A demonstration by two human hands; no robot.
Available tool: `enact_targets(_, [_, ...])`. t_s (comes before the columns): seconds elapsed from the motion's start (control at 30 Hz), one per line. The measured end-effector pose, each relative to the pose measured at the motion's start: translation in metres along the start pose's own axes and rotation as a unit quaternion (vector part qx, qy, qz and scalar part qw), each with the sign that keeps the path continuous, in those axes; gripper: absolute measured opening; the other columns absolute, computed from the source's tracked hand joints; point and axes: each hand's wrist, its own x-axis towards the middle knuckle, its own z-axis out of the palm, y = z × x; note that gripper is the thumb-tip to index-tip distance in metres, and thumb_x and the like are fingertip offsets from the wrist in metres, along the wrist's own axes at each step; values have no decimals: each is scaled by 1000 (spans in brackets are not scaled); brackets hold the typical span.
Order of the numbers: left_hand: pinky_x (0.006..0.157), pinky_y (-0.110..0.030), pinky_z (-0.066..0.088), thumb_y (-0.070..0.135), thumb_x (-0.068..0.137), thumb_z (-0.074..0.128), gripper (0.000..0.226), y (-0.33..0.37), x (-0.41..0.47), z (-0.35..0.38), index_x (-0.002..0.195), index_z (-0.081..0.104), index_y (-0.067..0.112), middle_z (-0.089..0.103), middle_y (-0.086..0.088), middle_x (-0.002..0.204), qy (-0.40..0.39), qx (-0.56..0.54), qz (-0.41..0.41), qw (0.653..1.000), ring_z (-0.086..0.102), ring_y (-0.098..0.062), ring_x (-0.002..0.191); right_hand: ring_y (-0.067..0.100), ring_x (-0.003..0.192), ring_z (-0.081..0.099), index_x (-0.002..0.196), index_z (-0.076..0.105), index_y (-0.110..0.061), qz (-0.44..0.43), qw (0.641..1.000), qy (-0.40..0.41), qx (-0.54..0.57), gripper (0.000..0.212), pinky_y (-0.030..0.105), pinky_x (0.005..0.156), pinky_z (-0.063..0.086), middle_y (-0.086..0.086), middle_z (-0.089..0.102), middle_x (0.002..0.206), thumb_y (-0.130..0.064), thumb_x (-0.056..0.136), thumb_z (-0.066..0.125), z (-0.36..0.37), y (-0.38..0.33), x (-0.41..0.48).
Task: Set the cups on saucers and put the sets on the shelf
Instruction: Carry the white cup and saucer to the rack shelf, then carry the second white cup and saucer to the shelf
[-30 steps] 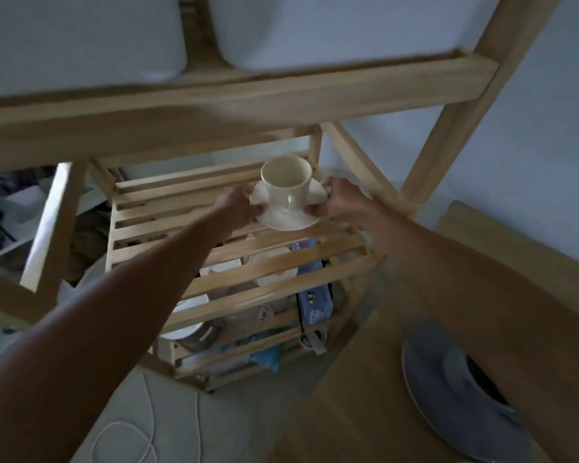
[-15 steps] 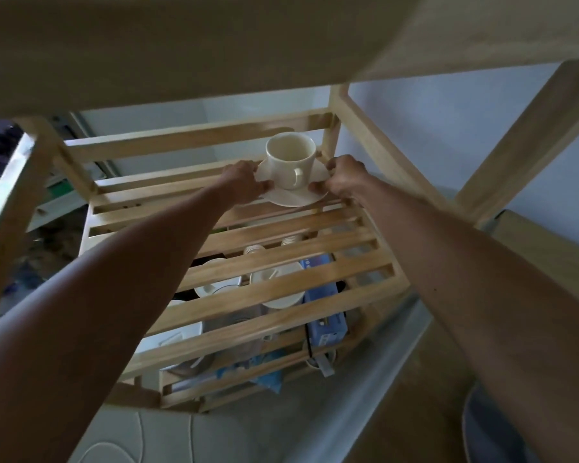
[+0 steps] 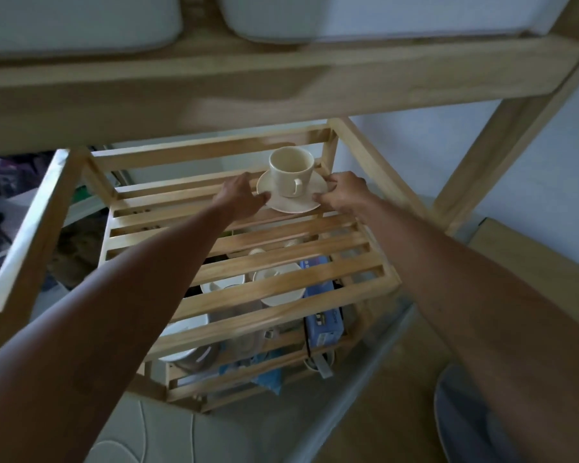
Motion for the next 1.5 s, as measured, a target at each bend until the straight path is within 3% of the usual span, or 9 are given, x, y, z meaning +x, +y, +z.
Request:
enact_targets(0.17, [98,-46,43,54,85,57,66,5,-57,-27,141,38,24,56,-11,135,28,6,9,1000,45,-34,126,25,129,50,148,37,-22,-56,994,-70,56,82,44,106,43,4,52,144,-40,79,78,-22,-3,-62])
enact_targets(0.3, [102,-49,40,56,84,57,63,22,-115,-59,138,41,28,55,-7,138,47,0,22,999,44,-32,128,23,143,32,155,16,-29,-81,993,-80,17,103,42,114,31,0,30,159,-57,76,75,-49,-11,-125])
enact_targets(0.5, [108,-40,33,51,85,61,67,58,-218,-99,141,41,22,46,-10,146,59,-21,95,994,41,-30,134,23,143,31,155,16,-26,-99,993,-67,10,110,26,97,29,-2,26,160,-67,70,73,-97,-18,-234])
enact_targets(0.8, [108,-35,29,41,86,65,70,131,-371,-113,145,37,17,41,-7,150,22,-85,157,984,37,-27,137,26,141,34,154,21,-27,-88,996,-23,18,100,32,104,33,1,28,159,-53,75,77,-168,8,-393])
enact_targets(0.93, [96,-27,33,38,85,66,63,156,-419,-97,140,44,16,48,-7,145,9,-103,187,977,45,-26,131,25,144,28,154,22,-25,-51,998,-8,36,105,42,114,30,2,23,161,-53,71,80,-183,34,-448])
enact_targets(1.13, [87,-28,36,33,85,67,51,153,-469,-56,130,54,12,60,-12,131,-10,-88,218,972,56,-31,118,24,141,35,154,25,-26,26,996,6,87,96,36,109,35,6,32,157,-54,77,75,-176,95,-502])
enact_targets(1.23, [96,-30,36,36,88,63,61,137,-480,-30,141,43,13,50,-10,142,-64,-81,195,975,49,-28,128,26,140,38,155,22,-25,66,994,-19,86,95,39,110,37,8,32,157,-48,80,75,-157,121,-519])
enact_targets(1.37, [105,-35,38,33,91,61,62,112,-488,5,145,36,17,45,-10,147,-120,-79,162,976,45,-28,132,24,137,41,154,26,-23,88,994,-33,64,88,24,94,34,7,38,154,-42,83,74,-124,143,-532])
enact_targets(1.5, [105,-38,36,35,91,58,62,99,-492,35,144,36,13,49,-14,142,-141,-31,116,983,46,-31,129,24,128,49,148,37,-19,114,991,-65,39,77,30,98,43,7,49,144,-37,83,74,-94,154,-535])
